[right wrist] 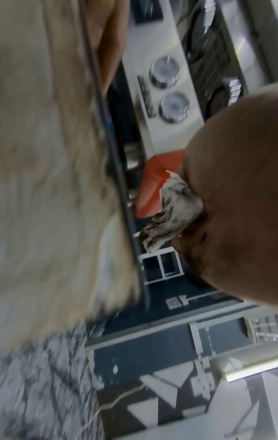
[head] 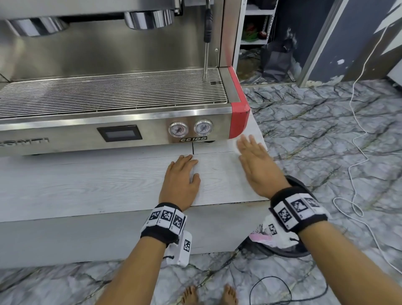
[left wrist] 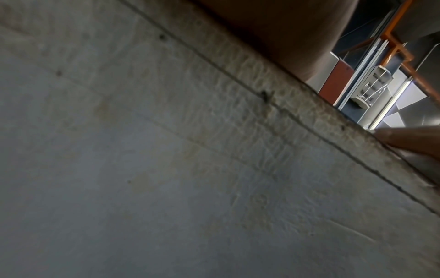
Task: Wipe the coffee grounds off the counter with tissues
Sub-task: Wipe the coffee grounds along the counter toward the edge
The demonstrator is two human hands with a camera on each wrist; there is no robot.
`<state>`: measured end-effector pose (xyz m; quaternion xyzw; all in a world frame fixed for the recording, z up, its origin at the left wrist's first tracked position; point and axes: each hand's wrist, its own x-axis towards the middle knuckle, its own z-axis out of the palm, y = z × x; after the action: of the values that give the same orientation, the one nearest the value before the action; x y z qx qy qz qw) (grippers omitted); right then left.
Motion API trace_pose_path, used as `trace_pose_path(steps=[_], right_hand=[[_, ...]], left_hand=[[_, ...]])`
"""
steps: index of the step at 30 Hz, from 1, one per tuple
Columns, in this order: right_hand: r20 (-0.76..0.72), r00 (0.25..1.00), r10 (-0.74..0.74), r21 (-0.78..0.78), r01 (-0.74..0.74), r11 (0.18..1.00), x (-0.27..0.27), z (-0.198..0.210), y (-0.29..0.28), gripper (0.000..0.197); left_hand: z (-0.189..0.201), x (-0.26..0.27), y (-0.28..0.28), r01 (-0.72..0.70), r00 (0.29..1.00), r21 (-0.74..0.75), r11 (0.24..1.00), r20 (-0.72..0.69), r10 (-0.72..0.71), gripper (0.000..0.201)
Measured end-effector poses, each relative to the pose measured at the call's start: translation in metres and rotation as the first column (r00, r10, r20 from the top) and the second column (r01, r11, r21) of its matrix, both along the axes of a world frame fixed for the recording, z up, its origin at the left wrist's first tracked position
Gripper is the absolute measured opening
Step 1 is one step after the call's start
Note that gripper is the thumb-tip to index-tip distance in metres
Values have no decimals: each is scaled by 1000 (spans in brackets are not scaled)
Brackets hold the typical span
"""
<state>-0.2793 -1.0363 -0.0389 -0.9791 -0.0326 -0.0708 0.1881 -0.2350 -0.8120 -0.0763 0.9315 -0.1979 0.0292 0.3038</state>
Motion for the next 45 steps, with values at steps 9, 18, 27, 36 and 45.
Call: trace_pose_path(steps=[9,18,27,36,45], right_hand=[[-188,978,89,-162,-120,979,2,-31,56,66],[-230,973,38,-176,-79,981,21,-30,40,59],[-232,962,-146,-184,104,977,20,-29,-15,56],[-205,939,-275,-52,270,961,16,-30,-49,50],[-130,985,-116,-30,113,993,17,-8,-23,48]], left_hand=[[-4,3,1,5,1000,13,1000,24,-5,42],[-3,2,1,1,1000,5,1000,9,-1,42],[-1,1,1,10,1000,-9,1000,-14,-10,42],[-2,1,1,12,1000,-13,1000,2,-12,42],[-1,1,1,3,1000,-26,1000,12,-2,40]])
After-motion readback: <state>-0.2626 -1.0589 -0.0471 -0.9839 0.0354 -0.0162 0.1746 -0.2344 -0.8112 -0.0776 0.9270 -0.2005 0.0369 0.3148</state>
